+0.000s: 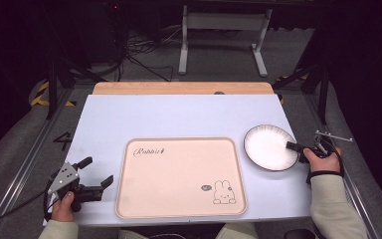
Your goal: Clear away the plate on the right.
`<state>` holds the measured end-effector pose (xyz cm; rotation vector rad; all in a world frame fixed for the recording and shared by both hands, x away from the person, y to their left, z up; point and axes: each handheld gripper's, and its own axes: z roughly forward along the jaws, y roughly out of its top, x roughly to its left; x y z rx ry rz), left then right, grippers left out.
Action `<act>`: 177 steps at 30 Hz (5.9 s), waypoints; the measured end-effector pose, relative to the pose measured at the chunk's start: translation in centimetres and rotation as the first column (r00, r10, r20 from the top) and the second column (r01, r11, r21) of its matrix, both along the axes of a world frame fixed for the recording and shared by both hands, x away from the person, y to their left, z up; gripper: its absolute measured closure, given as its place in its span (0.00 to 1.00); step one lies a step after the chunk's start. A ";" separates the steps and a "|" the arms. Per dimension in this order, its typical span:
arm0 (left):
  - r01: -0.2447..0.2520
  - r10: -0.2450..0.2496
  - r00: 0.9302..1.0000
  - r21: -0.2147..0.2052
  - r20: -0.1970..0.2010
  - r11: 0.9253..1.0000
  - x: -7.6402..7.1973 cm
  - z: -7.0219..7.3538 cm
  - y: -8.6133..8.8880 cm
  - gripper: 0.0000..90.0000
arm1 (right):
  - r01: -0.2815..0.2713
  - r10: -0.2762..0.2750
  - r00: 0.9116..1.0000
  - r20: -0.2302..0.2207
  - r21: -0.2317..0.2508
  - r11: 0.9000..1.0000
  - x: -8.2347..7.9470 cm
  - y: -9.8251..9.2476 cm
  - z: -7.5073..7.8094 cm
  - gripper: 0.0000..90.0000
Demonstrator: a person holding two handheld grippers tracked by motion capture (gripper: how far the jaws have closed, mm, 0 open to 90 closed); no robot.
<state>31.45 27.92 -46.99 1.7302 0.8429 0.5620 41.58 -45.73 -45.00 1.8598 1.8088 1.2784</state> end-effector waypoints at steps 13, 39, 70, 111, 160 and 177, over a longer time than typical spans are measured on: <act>-0.001 0.001 1.000 -0.003 0.000 1.000 0.0 0.0 0.0 0.00 | -0.002 0.002 0.997 0.079 0.001 1.000 -0.6 0.5 1.5 0.93; 0.000 0.000 1.000 -0.001 0.002 1.000 0.0 0.0 0.0 0.00 | 0.026 -0.026 0.985 0.170 0.006 1.000 -2.1 1.4 4.8 0.94; -0.003 0.003 1.000 -0.010 -0.005 1.000 0.0 0.0 0.0 0.00 | -0.082 0.067 0.981 0.182 0.077 0.994 -2.6 6.1 8.6 0.94; 0.005 -0.005 1.000 0.013 -0.008 1.000 0.1 0.0 -0.1 0.00 | -0.387 0.362 0.917 0.165 0.158 0.908 -0.7 20.3 9.6 0.93; 0.004 -0.004 1.000 0.015 -0.003 1.000 0.1 0.0 -0.2 0.00 | -0.461 0.478 0.877 -0.037 0.215 0.861 1.7 26.6 2.4 0.92; 0.002 -0.001 1.000 0.011 -0.005 1.000 0.1 0.0 -0.2 0.00 | -0.482 0.499 0.864 -0.062 0.182 0.857 1.9 26.8 1.8 0.92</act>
